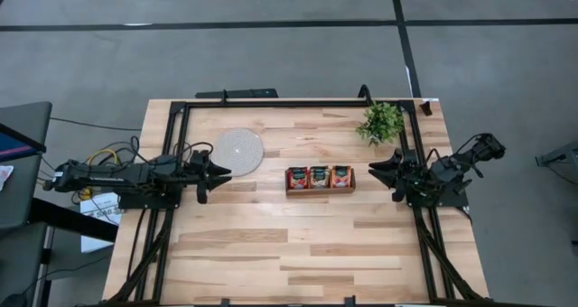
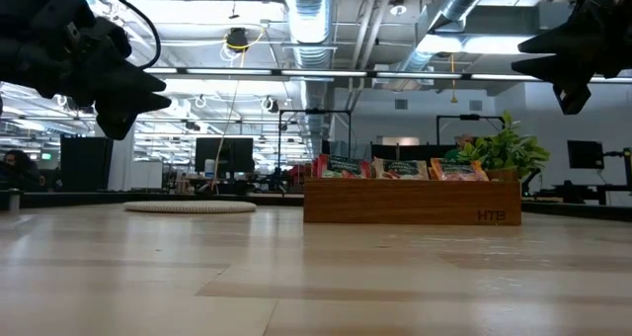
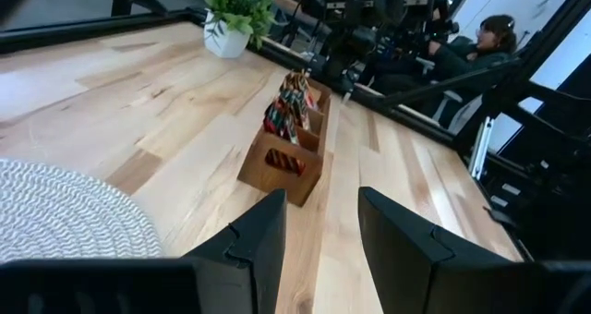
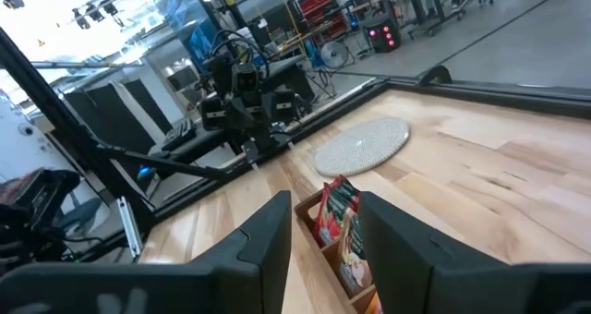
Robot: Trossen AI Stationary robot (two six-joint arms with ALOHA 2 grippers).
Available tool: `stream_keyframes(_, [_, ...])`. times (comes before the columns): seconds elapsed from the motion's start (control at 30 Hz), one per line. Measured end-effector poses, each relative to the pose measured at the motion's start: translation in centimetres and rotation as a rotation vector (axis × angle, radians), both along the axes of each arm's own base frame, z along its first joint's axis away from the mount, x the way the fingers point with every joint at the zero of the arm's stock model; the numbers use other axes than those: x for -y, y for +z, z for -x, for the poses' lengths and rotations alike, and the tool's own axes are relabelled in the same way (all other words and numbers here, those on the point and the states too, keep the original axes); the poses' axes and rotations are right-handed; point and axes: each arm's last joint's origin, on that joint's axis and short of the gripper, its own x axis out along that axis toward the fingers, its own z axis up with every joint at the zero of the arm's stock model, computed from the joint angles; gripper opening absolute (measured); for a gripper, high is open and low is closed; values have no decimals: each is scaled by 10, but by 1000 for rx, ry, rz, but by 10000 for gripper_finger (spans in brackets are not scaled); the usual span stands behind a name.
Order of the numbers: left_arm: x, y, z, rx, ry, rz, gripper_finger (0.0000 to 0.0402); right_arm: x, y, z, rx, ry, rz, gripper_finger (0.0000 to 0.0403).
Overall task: Pick & Place Tea
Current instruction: Return to Home Position
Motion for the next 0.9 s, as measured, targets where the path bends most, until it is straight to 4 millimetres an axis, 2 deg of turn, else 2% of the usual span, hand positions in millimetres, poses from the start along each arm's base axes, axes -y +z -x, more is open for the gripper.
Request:
stream_keyframes(0.2, [0,1,1,10,0,-1,129,0,0,0,0,0,0,119])
stream_keyframes(0.67, [0,14,14,166,0,-5,129,0,0,0,0,0,0,119])
stream_keyframes(0.9, [0,13,14,160,0,-4,129,0,0,0,1,0,0,119])
